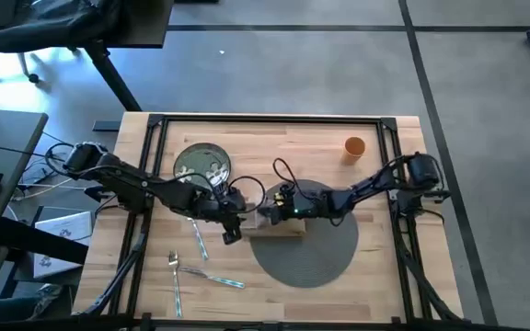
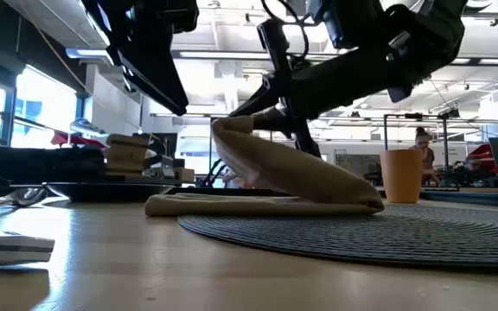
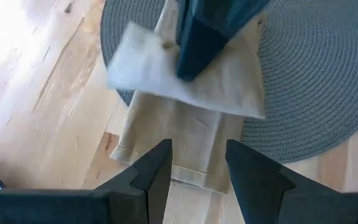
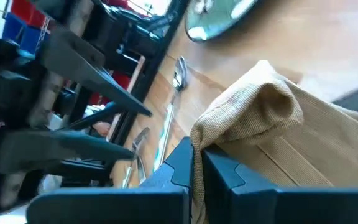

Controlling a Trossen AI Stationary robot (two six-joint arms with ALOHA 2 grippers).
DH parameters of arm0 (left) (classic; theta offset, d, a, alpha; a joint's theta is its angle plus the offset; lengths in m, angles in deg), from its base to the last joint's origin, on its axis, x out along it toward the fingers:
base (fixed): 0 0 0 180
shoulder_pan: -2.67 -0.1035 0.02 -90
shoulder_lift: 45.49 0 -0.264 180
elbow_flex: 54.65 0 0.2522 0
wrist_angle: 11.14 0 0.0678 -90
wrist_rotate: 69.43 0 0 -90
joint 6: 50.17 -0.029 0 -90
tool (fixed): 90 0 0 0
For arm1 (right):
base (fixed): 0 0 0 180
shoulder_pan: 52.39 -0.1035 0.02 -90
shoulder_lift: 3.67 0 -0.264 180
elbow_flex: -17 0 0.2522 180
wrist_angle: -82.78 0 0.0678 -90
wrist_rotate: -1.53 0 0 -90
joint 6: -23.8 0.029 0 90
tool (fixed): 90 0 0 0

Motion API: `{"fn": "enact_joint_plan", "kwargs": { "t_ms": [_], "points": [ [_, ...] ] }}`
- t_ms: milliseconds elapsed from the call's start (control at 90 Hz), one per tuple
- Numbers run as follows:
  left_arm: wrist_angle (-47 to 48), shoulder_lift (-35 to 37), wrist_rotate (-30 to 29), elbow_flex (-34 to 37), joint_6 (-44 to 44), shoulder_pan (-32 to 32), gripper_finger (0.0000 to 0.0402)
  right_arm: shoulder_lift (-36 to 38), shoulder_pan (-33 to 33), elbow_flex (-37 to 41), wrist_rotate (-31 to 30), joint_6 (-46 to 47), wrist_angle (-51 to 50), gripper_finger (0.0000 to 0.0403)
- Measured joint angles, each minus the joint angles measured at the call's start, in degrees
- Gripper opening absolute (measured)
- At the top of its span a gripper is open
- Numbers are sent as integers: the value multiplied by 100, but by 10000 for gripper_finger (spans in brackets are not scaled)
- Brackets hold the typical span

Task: Set table place
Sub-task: Fold the brown table napkin

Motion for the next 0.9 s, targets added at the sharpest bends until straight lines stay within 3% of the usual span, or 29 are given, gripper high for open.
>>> {"fn": "enact_joint_plan", "kwargs": {
  "t_ms": [133,667,767,900],
  "points": [
    [-2,0,-2,0,0,0,135,-265,-58,0,10,157,405,0],
    [-2,0,4,0,-43,2,135,-271,-50,2,-202,55,437,3],
    [-2,0,20,0,-2,2,135,-271,-11,2,-155,-56,453,26],
    [-2,0,21,0,0,2,135,-271,4,2,-167,-207,453,86]
  ]
}}
